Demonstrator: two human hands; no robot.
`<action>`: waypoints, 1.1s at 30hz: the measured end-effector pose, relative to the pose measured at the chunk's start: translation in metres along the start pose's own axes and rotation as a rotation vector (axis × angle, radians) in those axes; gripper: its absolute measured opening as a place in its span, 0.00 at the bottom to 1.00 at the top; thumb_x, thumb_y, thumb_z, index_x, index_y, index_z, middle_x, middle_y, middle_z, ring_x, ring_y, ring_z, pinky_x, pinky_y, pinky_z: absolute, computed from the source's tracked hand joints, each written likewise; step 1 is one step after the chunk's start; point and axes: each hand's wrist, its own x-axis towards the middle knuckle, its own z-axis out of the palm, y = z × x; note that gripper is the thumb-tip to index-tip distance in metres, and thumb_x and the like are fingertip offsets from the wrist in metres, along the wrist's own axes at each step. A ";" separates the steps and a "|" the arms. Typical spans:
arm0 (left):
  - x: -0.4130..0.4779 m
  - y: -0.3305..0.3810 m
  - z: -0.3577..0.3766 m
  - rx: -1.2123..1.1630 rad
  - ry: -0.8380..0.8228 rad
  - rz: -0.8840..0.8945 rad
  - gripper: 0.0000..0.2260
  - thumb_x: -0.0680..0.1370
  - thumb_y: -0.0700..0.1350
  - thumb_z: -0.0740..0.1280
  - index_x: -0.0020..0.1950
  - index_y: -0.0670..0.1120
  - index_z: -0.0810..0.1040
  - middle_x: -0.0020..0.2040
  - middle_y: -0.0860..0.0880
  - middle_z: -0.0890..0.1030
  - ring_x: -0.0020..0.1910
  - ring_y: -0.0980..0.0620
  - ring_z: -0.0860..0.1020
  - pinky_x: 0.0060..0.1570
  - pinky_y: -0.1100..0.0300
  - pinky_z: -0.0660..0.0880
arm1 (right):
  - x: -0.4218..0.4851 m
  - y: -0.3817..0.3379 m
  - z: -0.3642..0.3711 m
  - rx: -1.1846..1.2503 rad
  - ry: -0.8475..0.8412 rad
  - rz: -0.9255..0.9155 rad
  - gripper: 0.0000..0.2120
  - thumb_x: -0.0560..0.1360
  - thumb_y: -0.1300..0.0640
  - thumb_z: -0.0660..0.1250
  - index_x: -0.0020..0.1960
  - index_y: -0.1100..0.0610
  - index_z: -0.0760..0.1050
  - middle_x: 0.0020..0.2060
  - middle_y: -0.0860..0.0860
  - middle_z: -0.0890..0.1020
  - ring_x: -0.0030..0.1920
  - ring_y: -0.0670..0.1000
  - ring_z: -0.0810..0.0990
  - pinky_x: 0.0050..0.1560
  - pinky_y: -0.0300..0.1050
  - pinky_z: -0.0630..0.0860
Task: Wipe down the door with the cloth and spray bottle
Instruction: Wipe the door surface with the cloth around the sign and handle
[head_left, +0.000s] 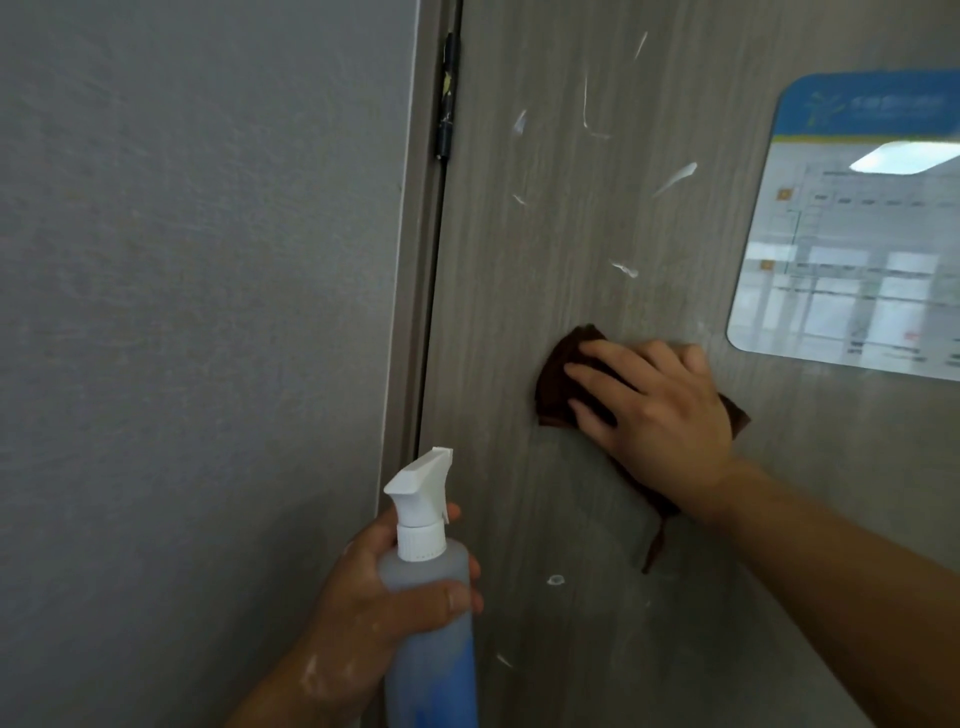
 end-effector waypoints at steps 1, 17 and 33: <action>-0.001 0.002 -0.001 -0.012 -0.009 0.007 0.43 0.47 0.50 0.86 0.60 0.45 0.78 0.44 0.34 0.83 0.39 0.35 0.82 0.39 0.48 0.79 | 0.005 0.000 0.001 0.000 0.006 0.001 0.12 0.80 0.48 0.69 0.59 0.52 0.84 0.61 0.49 0.83 0.47 0.56 0.80 0.45 0.53 0.70; -0.019 0.001 -0.014 0.015 -0.085 -0.009 0.47 0.49 0.48 0.86 0.66 0.47 0.74 0.45 0.31 0.82 0.39 0.31 0.82 0.41 0.47 0.78 | -0.072 -0.089 0.033 0.171 -0.385 -0.538 0.16 0.78 0.51 0.59 0.56 0.46 0.85 0.61 0.47 0.82 0.51 0.53 0.78 0.50 0.49 0.64; -0.011 0.015 0.007 0.060 -0.171 0.035 0.49 0.47 0.51 0.86 0.65 0.45 0.72 0.42 0.34 0.84 0.38 0.31 0.83 0.39 0.49 0.80 | -0.092 -0.064 0.003 0.145 -0.325 -0.435 0.12 0.80 0.49 0.65 0.59 0.46 0.83 0.63 0.46 0.82 0.54 0.51 0.76 0.50 0.48 0.64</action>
